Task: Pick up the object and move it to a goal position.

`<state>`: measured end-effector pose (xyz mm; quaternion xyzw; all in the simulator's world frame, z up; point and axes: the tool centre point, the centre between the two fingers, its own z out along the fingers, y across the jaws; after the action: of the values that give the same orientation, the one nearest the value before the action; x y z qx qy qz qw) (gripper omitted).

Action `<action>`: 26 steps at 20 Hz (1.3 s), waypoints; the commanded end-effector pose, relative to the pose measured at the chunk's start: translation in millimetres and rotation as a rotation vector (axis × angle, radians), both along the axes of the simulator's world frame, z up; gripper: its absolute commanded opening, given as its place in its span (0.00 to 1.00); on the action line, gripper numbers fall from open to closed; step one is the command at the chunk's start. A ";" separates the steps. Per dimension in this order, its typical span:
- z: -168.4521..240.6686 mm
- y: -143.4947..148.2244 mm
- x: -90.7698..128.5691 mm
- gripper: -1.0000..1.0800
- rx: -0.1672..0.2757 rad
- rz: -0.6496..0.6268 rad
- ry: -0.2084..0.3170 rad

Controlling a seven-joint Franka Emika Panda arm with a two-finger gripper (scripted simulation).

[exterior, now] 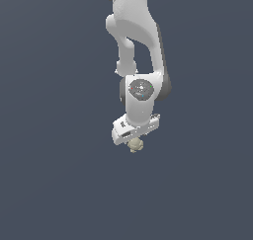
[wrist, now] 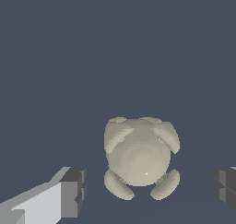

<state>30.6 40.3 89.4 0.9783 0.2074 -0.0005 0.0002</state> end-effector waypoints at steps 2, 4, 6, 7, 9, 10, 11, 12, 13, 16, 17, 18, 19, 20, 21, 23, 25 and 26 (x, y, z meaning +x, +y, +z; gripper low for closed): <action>-5.8 0.0 -0.1 0.96 0.000 0.001 0.000; -13.8 0.0 -0.3 0.96 0.000 0.001 0.000; -24.7 0.2 -0.6 0.96 0.000 0.003 0.000; -30.8 0.3 -0.8 0.96 0.000 0.003 0.000; -40.4 0.2 -1.0 0.96 0.001 0.004 -0.001; -44.0 0.4 -0.9 0.96 0.001 0.005 -0.001; -46.8 0.3 -0.8 0.96 0.001 0.005 -0.001; -48.7 0.2 -0.5 0.96 0.001 0.005 -0.001; -49.6 0.6 -0.2 0.96 0.001 0.005 -0.001; -50.0 0.6 0.4 0.00 0.001 0.005 -0.001; -50.0 0.6 0.4 0.00 0.001 0.005 -0.001; -50.0 0.6 0.4 0.00 0.001 0.005 -0.001; -50.0 0.6 0.4 0.00 0.001 0.005 -0.001; -50.0 0.6 0.4 0.00 0.001 0.005 -0.001; -50.0 0.6 0.4 0.00 0.001 0.005 -0.001; -50.0 0.6 0.4 0.00 0.001 0.005 -0.001; -50.0 0.6 0.4 0.00 0.001 0.005 -0.001; -49.7 0.1 0.4 0.00 0.000 0.005 -0.001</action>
<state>30.9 40.3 39.8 0.9778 0.2097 -0.0001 0.0002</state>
